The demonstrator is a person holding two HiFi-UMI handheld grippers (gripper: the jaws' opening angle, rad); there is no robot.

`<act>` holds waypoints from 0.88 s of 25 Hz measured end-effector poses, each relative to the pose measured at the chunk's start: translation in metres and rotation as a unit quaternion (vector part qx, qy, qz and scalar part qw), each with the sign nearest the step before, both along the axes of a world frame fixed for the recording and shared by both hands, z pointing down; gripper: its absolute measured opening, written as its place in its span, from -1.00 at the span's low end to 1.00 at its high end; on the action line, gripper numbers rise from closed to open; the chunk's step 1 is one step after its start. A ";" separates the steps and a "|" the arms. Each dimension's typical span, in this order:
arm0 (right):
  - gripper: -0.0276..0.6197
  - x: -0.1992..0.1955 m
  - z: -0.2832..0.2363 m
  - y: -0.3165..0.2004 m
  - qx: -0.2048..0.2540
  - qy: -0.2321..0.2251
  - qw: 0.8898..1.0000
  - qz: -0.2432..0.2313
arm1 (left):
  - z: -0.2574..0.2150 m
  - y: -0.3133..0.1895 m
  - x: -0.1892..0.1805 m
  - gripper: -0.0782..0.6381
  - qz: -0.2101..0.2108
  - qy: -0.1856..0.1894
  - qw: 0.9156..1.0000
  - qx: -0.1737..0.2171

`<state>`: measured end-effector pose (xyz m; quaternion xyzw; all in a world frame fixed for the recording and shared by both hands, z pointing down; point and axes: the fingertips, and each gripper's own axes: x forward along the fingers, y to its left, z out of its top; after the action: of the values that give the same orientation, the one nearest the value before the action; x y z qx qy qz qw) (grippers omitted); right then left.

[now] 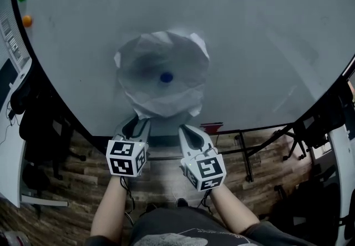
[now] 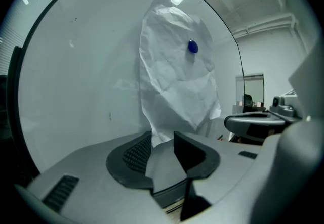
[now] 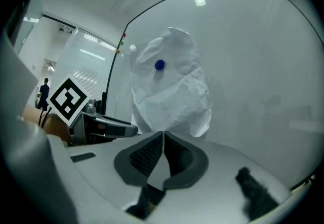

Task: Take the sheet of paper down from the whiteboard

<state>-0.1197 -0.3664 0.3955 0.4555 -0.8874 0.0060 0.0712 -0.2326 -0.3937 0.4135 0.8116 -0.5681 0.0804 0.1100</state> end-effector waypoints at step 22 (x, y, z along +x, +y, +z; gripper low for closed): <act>-0.84 -0.017 -0.031 0.000 0.039 0.007 0.999 -0.003 | -0.004 -0.008 -0.007 -0.74 -0.023 0.048 0.998 -0.021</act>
<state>-0.1367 -0.3666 0.3642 0.4553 -0.8878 -0.0316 0.0594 -0.2394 -0.4012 0.4096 0.7989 -0.5786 0.0508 0.1562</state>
